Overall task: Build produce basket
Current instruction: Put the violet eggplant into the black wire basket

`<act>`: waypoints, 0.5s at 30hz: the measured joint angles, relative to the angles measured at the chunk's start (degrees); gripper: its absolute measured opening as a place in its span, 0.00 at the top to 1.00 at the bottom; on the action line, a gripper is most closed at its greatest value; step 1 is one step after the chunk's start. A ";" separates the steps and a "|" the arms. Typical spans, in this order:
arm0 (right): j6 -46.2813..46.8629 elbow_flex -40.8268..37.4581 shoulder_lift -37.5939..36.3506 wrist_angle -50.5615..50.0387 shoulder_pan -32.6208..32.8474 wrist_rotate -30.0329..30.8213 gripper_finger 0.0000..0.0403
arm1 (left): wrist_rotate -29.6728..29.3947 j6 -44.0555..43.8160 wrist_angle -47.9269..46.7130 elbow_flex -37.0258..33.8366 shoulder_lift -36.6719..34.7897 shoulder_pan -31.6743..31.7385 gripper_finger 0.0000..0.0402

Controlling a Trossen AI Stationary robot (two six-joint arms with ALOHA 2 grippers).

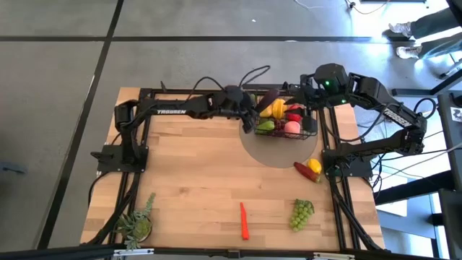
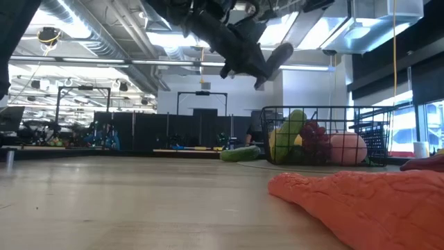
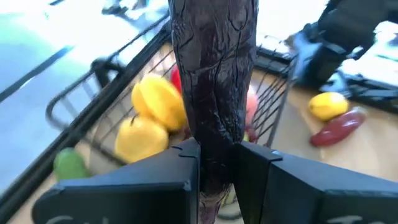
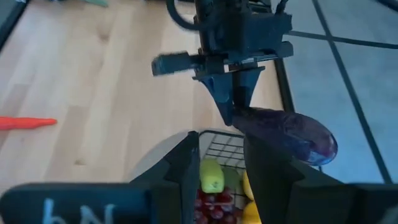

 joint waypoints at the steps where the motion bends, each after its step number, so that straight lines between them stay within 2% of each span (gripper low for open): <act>1: 0.00 0.00 0.00 -0.02 0.00 0.80 0.70 | 1.38 0.64 1.43 0.03 0.48 0.42 0.90; 8: 2.60 0.00 0.00 0.19 0.00 2.22 0.70 | 7.25 -1.09 13.42 0.00 5.97 2.63 0.90; 15: 3.69 0.00 0.00 0.55 0.00 2.20 0.70 | 8.37 -1.22 21.69 0.00 10.59 3.06 0.90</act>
